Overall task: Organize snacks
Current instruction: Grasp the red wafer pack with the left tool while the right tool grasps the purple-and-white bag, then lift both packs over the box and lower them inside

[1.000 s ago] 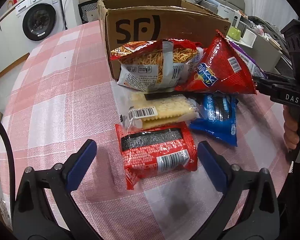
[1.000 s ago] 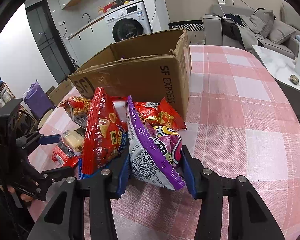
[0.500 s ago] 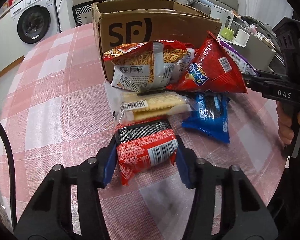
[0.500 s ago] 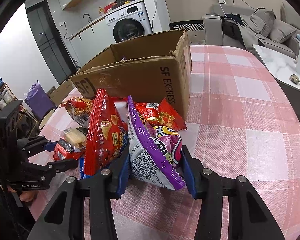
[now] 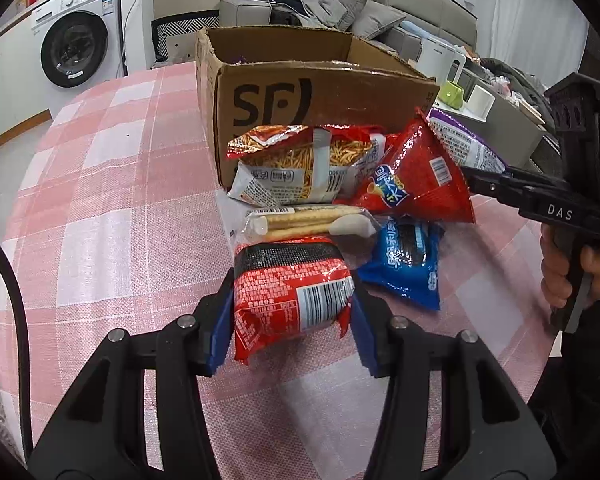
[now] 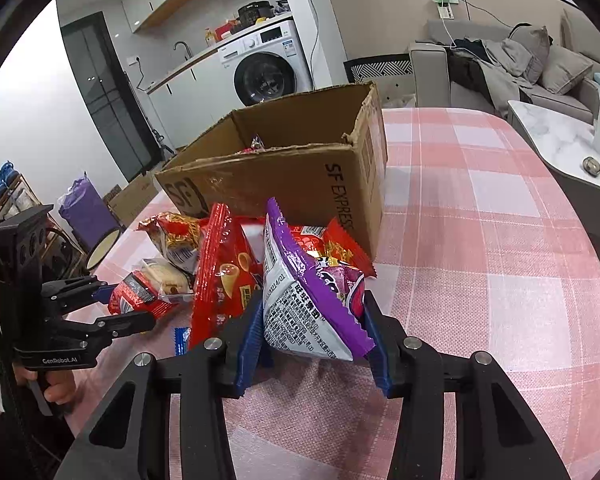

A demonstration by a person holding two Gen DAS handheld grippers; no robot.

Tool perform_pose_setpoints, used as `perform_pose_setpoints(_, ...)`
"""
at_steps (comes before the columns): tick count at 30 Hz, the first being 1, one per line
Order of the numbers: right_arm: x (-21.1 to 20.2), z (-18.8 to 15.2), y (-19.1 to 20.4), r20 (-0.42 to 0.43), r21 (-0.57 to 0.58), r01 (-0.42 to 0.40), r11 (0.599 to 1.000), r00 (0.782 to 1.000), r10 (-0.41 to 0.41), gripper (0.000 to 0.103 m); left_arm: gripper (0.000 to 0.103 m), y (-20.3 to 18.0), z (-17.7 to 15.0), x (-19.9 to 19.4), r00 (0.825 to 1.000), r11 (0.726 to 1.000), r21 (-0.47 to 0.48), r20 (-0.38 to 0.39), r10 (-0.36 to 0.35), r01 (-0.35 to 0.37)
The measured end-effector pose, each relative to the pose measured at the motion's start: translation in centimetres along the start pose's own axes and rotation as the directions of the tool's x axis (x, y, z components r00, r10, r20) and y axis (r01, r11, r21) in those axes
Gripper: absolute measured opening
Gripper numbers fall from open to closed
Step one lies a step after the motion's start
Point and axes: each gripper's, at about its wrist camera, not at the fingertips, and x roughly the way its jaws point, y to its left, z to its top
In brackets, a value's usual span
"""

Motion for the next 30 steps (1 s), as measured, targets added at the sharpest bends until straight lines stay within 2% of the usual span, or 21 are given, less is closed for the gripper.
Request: perform_pose_setpoints(30,-4.1,1.6,0.3,0.119,0.007,-0.027,1.0,0.993,0.026,0.046,0.047,-0.9,0.8,-6.4,0.99,1.0,-0.014,0.138,-0.024,0.027)
